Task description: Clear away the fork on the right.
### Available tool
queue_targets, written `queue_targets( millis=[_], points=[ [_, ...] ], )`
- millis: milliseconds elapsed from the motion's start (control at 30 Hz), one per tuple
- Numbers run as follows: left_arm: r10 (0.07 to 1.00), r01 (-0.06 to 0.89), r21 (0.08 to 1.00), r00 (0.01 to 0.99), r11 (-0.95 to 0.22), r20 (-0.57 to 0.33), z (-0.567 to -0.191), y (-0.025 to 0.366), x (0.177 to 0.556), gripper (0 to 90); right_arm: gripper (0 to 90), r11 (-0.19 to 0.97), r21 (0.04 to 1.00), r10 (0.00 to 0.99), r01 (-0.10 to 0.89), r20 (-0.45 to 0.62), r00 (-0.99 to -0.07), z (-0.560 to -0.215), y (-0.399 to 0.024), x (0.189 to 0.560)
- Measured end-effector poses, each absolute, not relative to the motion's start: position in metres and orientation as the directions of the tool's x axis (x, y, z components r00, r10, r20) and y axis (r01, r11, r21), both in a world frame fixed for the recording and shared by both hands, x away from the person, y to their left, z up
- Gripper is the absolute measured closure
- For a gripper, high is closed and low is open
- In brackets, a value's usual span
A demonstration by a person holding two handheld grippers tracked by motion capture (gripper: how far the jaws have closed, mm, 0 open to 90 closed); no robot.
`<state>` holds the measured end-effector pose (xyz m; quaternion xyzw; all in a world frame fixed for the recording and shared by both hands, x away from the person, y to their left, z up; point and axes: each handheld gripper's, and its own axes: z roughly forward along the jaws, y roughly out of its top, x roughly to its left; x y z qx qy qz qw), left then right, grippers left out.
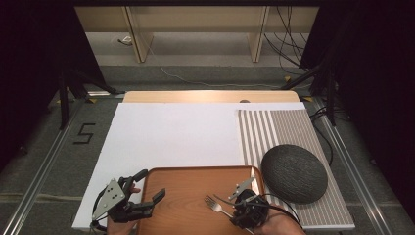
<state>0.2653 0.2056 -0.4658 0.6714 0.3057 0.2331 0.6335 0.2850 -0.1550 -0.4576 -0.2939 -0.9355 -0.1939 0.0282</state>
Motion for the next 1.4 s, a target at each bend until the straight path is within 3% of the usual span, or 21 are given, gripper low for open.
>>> queue_targets(
  millis=[233,333,433,667,900,1400],
  points=[
    [0.706,0.116,0.993,0.705,-0.011,-0.074,-0.466,0.205,0.265,16.1,36.2,0.669,0.505,0.519,0.545,0.207,-0.829,-0.445,-0.155,0.282],
    [0.706,0.116,0.993,0.705,-0.011,-0.074,-0.466,0.205,0.265,16.1,34.7,0.671,0.526,0.496,0.523,0.205,-0.844,-0.446,-0.152,0.280],
    [0.706,0.115,0.993,0.705,-0.010,-0.074,-0.466,0.206,0.265,16.1,41.5,0.697,0.530,0.464,0.483,0.181,-0.867,-0.449,-0.148,0.277],
    [0.707,0.114,0.993,0.703,-0.011,-0.073,-0.466,0.205,0.265,16.1,70.2,0.735,0.491,0.464,0.467,0.138,-0.875,-0.458,-0.142,0.275],
    [0.707,0.115,0.993,0.704,-0.010,-0.074,-0.466,0.206,0.265,16.1,88.7,0.770,0.464,0.459,0.437,0.072,-0.886,-0.461,-0.138,0.270],
    [0.708,0.116,0.993,0.703,-0.009,-0.076,-0.466,0.206,0.265,16.1,90.0,0.817,0.413,0.453,0.402,-0.028,-0.891,-0.465,-0.139,0.270]
  ],
)
